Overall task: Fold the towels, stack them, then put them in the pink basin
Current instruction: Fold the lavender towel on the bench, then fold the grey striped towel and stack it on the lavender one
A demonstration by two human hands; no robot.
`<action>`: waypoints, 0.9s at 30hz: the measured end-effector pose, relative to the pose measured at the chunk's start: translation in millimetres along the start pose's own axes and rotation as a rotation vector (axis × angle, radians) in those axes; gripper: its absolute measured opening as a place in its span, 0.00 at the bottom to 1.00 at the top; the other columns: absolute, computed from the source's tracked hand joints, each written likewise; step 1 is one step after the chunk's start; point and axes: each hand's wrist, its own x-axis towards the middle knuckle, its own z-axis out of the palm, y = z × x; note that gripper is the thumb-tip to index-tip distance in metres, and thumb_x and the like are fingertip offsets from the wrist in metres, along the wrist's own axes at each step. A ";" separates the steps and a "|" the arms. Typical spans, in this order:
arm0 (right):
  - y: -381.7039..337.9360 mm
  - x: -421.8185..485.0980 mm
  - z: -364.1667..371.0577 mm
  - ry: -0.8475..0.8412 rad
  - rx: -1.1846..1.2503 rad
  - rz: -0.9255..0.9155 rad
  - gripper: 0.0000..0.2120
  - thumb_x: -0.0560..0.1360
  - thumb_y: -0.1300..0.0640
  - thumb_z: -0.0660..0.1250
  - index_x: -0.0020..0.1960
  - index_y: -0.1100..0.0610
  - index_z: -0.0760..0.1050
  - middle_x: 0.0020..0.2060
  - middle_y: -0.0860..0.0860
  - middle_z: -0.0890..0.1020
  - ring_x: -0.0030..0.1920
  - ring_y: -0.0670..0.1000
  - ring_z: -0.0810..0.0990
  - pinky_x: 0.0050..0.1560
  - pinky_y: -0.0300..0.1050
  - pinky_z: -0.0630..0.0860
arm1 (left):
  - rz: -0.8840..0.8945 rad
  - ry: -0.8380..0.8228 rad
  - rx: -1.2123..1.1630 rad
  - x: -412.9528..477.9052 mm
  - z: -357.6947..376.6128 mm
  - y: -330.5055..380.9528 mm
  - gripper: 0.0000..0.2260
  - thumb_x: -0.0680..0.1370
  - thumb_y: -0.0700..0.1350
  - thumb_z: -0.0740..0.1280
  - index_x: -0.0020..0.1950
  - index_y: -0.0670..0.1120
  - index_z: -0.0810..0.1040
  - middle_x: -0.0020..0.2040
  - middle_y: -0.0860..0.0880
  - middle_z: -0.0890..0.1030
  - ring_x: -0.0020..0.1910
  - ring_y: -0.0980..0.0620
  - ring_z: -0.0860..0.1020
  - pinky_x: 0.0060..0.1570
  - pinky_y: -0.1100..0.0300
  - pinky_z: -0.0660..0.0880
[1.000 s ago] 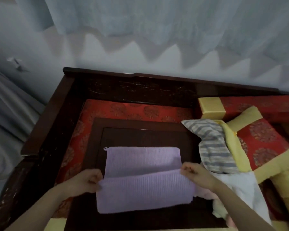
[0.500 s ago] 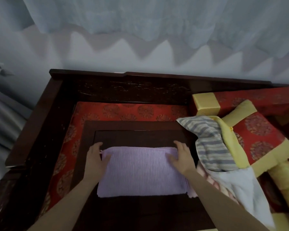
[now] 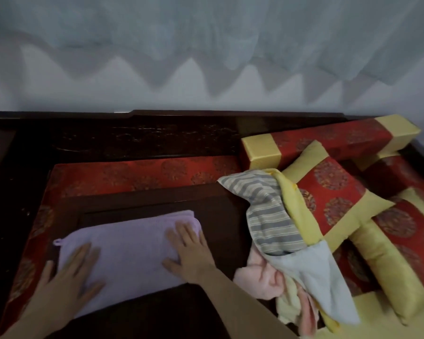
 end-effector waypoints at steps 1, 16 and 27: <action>-3.1 2.2 -8.6 -0.006 0.012 -0.005 0.35 0.76 0.40 0.58 0.77 0.45 0.45 0.78 0.50 0.42 0.76 0.51 0.34 0.74 0.58 0.36 | -0.046 -0.004 0.003 3.9 -3.9 0.0 0.36 0.73 0.71 0.46 0.76 0.53 0.60 0.78 0.54 0.57 0.77 0.59 0.47 0.72 0.44 0.44; 206.1 -147.6 -140.7 0.600 0.267 0.574 0.11 0.73 0.57 0.68 0.56 0.55 0.77 0.51 0.52 0.77 0.54 0.56 0.76 0.49 0.45 0.69 | -0.371 -0.424 -1.458 92.5 -76.8 375.6 0.11 0.75 0.46 0.69 0.55 0.45 0.74 0.55 0.43 0.79 0.52 0.48 0.78 0.54 0.53 0.76; 223.7 -132.9 -129.5 0.176 -0.026 0.545 0.26 0.78 0.51 0.58 0.74 0.37 0.56 0.72 0.53 0.60 0.68 0.58 0.60 0.59 0.59 0.74 | -0.421 -0.253 -1.544 99.9 -112.4 416.0 0.09 0.72 0.32 0.61 0.37 0.44 0.74 0.37 0.47 0.77 0.35 0.50 0.75 0.34 0.61 0.69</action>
